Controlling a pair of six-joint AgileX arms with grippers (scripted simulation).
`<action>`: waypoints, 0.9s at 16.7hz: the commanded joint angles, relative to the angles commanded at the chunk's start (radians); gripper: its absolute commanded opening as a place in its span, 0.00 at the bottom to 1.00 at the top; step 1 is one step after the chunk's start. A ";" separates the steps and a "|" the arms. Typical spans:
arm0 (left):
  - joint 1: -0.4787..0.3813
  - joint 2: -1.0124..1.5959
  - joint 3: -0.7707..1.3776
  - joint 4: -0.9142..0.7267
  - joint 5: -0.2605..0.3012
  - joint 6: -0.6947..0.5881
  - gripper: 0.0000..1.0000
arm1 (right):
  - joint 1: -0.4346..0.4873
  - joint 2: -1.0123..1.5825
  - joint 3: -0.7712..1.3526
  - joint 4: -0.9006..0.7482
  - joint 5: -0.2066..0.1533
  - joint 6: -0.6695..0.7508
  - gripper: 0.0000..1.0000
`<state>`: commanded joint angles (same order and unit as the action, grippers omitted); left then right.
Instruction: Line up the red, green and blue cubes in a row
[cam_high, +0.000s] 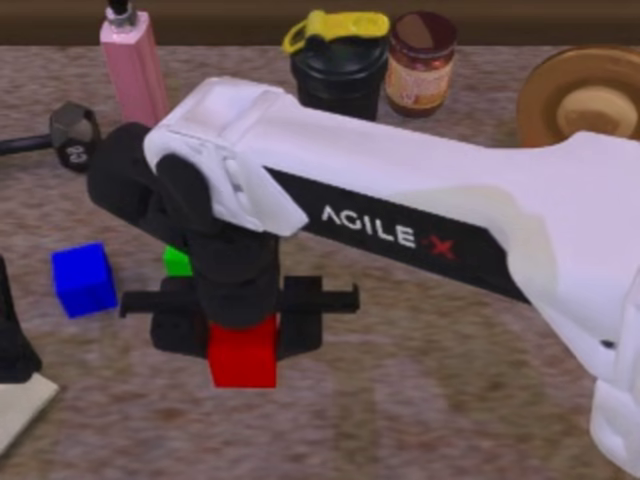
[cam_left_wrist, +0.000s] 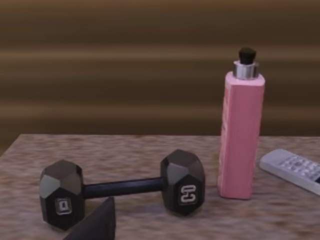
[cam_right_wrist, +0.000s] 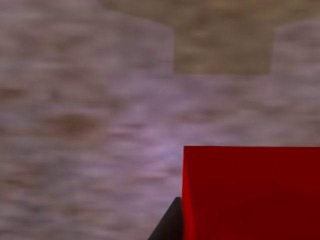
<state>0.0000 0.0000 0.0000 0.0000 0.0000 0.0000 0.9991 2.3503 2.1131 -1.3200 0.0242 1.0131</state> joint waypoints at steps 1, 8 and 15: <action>0.000 0.000 0.000 0.000 0.000 0.000 1.00 | 0.000 0.000 0.000 0.000 0.000 0.000 0.00; 0.000 0.000 0.000 0.000 0.000 0.000 1.00 | -0.001 0.023 -0.123 0.150 -0.001 0.001 0.00; 0.000 0.000 0.000 0.000 0.000 0.000 1.00 | 0.002 0.043 -0.203 0.246 0.001 0.002 0.00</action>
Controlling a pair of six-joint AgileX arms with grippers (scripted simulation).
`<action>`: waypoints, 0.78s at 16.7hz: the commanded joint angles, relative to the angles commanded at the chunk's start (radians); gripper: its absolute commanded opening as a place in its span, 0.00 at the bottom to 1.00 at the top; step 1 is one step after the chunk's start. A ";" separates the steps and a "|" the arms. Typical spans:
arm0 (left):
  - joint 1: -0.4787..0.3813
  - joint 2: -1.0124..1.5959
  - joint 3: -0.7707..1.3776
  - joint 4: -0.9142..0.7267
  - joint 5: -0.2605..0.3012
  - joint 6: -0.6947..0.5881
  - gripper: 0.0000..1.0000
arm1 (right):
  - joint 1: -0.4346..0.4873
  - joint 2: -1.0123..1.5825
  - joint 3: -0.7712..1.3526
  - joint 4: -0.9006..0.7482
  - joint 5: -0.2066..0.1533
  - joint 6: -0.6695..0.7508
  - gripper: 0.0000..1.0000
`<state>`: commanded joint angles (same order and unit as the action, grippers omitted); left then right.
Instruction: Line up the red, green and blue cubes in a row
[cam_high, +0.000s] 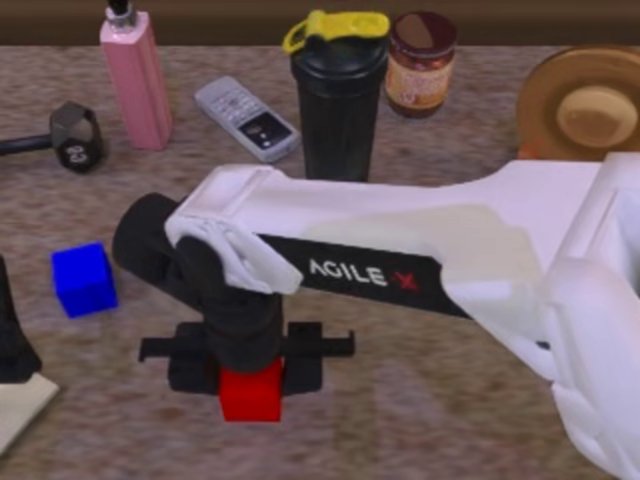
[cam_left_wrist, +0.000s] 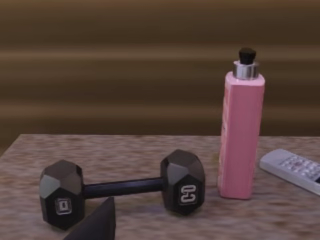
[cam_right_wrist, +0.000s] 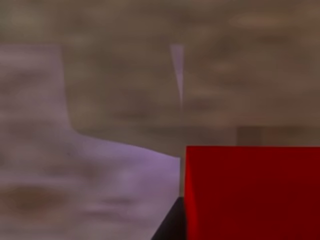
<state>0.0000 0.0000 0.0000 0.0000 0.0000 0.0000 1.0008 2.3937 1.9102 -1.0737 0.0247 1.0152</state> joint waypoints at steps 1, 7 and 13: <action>0.000 0.000 0.000 0.000 0.000 0.000 1.00 | 0.000 0.000 0.000 0.000 0.000 0.000 0.08; 0.000 0.000 0.000 0.000 0.000 0.000 1.00 | 0.000 0.000 0.000 0.000 0.000 0.000 0.53; 0.000 0.000 0.000 0.000 0.000 0.000 1.00 | 0.000 0.000 0.000 0.000 0.000 0.000 0.98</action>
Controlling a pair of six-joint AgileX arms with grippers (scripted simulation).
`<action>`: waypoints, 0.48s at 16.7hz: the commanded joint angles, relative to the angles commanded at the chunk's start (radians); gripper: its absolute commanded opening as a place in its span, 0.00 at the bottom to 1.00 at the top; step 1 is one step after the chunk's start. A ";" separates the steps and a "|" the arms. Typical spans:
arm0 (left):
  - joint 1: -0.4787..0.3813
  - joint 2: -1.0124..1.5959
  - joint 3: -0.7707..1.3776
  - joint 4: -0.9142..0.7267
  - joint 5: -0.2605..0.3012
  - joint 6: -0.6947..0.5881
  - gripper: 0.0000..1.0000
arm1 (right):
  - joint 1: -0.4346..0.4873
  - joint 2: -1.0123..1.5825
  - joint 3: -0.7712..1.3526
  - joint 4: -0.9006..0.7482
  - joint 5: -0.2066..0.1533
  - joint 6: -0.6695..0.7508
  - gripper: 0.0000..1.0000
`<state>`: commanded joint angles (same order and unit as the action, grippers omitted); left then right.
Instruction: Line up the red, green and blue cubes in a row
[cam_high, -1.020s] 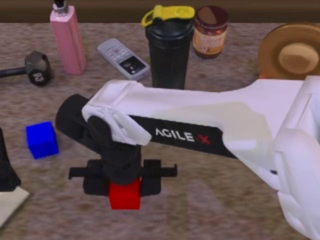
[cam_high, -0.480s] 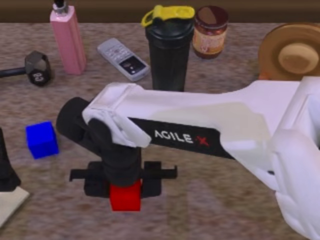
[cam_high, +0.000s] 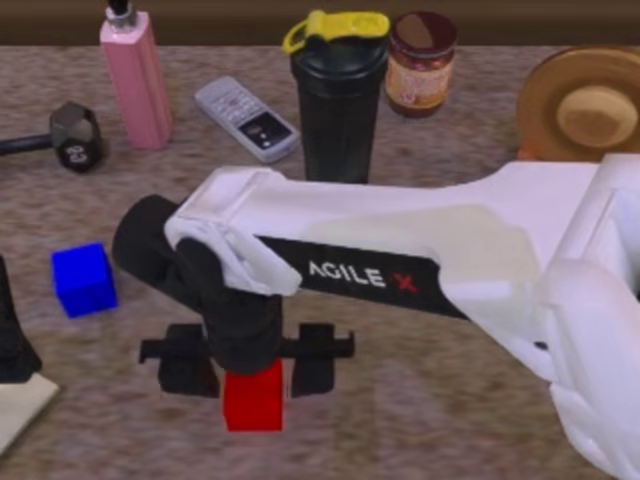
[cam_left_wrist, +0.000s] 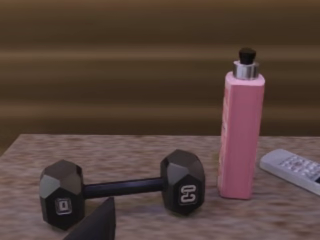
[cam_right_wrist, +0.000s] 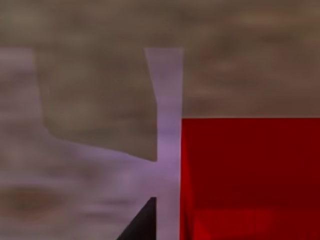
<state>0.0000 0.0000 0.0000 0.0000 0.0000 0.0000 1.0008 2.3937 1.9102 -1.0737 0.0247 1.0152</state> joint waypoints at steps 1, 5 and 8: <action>0.000 0.000 0.000 0.000 0.000 0.000 1.00 | 0.000 0.000 0.000 0.000 0.000 0.000 1.00; 0.000 0.000 0.000 0.000 0.000 0.000 1.00 | 0.000 0.000 0.000 0.000 0.000 0.000 1.00; 0.000 0.000 0.000 0.000 0.000 0.000 1.00 | 0.000 0.000 0.000 0.000 0.000 0.000 1.00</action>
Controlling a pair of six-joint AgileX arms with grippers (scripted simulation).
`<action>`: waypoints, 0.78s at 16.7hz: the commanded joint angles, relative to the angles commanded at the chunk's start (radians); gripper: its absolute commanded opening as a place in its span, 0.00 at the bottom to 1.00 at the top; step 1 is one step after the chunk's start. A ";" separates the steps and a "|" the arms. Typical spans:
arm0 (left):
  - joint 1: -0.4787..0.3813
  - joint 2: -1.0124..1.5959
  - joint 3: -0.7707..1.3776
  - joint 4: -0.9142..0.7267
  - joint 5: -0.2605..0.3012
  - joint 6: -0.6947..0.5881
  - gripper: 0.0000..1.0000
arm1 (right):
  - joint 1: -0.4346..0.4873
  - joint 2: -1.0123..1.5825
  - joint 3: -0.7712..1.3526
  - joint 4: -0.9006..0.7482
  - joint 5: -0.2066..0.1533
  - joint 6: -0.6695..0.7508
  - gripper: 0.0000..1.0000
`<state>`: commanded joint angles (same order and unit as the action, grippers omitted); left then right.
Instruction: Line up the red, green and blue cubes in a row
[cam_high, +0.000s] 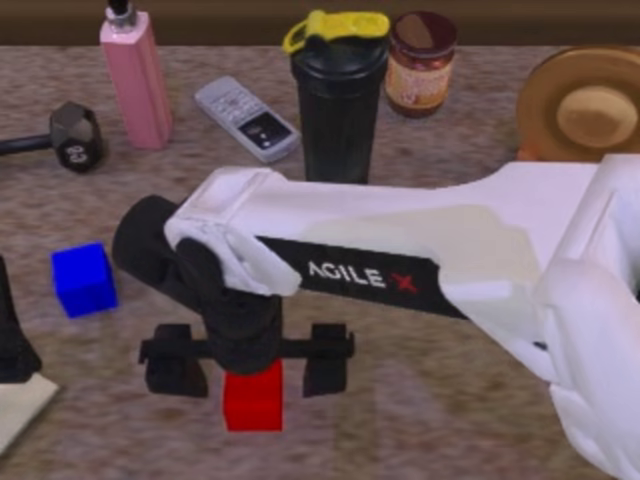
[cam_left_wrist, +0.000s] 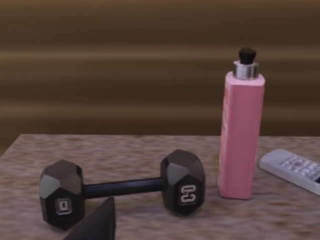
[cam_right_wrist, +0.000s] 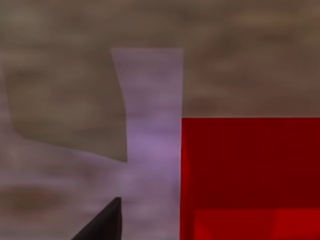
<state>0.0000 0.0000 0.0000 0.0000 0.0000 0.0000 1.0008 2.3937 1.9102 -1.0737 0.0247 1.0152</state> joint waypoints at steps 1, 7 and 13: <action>0.000 0.000 0.000 0.000 0.000 0.000 1.00 | -0.002 0.000 0.000 0.000 0.000 0.000 1.00; 0.000 0.000 0.000 0.000 0.000 0.000 1.00 | 0.007 -0.024 0.125 -0.160 -0.001 0.003 1.00; 0.000 0.000 0.000 0.000 0.000 0.000 1.00 | 0.010 -0.046 0.199 -0.245 -0.001 0.001 1.00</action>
<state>0.0000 0.0000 0.0000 0.0000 0.0000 0.0000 1.0107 2.3473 2.1089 -1.3183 0.0242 1.0164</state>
